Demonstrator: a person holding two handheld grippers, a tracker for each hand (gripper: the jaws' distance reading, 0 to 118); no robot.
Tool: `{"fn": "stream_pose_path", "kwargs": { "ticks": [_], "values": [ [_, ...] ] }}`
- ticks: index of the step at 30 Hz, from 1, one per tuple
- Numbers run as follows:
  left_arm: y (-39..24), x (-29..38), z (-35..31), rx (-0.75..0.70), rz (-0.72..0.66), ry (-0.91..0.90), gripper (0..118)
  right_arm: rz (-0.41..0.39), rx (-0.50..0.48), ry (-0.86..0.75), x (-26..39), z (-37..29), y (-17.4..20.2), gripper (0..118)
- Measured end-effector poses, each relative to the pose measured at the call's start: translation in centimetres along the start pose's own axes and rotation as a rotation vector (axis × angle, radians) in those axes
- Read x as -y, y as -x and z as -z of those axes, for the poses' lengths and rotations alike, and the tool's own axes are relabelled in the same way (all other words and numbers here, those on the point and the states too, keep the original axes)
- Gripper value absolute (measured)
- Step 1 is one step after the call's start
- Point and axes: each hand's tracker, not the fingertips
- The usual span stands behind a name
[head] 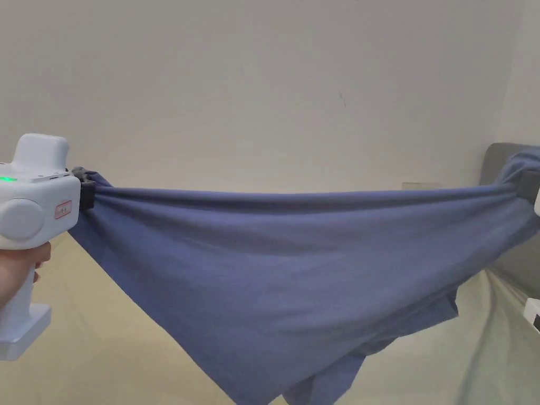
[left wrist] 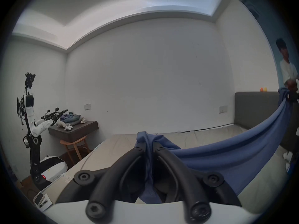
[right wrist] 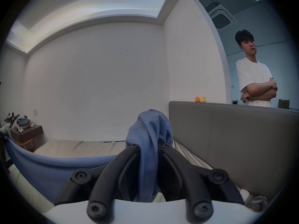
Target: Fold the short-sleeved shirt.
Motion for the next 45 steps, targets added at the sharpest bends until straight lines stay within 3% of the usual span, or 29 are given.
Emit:
{"fn": "stream_pose_path", "kwargs": {
  "ticks": [3, 6, 9, 14, 21, 26, 33, 38, 42, 44, 45],
  "values": [
    [-1.0, 3.2, 2.9, -0.001, -0.037, 0.037, 6, -0.028, 0.0, 0.013, 3.8, 2.8, 0.3, 18],
    [-3.1, 7.7, 4.3, -0.079, 0.036, 0.068, 6, -0.043, -0.026, 0.047, 8.7, 4.2, 0.2, 18],
    [-3.5, 11.9, 4.5, -0.01, -0.044, 0.14, 6, -0.076, -0.037, 0.049, 13.6, 4.0, 0.0, 18],
    [-4.1, 18.8, 3.0, 0.011, -0.027, 0.269, 6, -0.129, -0.085, 0.151, 20.5, 2.1, -1.3, 18],
    [-3.7, 24.8, -5.6, 0.048, -0.079, 0.367, 6, -0.166, -0.13, 0.252, 26.3, -6.8, -3.7, 18],
    [-1.7, 24.8, -14.2, 0.101, -0.129, 0.352, 6, -0.126, -0.162, 0.307, 26.5, -14.7, -6.1, 18],
    [2.7, 24.6, -23.8, 0.101, -0.178, 0.335, 6, -0.184, -0.147, 0.37, 25.2, -25.6, -8.7, 18],
    [3.3, 27.3, -28.6, 0.146, -0.131, 0.434, 6, -0.278, -0.195, 0.471, 27.4, -31.2, -9.0, 18],
    [2.8, 29.8, -29.7, 0.19, -0.088, 0.519, 7, -0.29, -0.167, 0.575, 29.8, -31.8, -8.7, 18],
    [1.5, 31.6, -29.9, 0.191, 0.039, 0.591, 7, -0.355, -0.144, 0.623, 31.3, -31.7, -8.6, 18],
    [1.1, 32.5, -29.9, 0.211, 0.082, 0.627, 7, -0.346, -0.14, 0.621, 31.8, -31.8, -8.6, 18]
  ]
}}
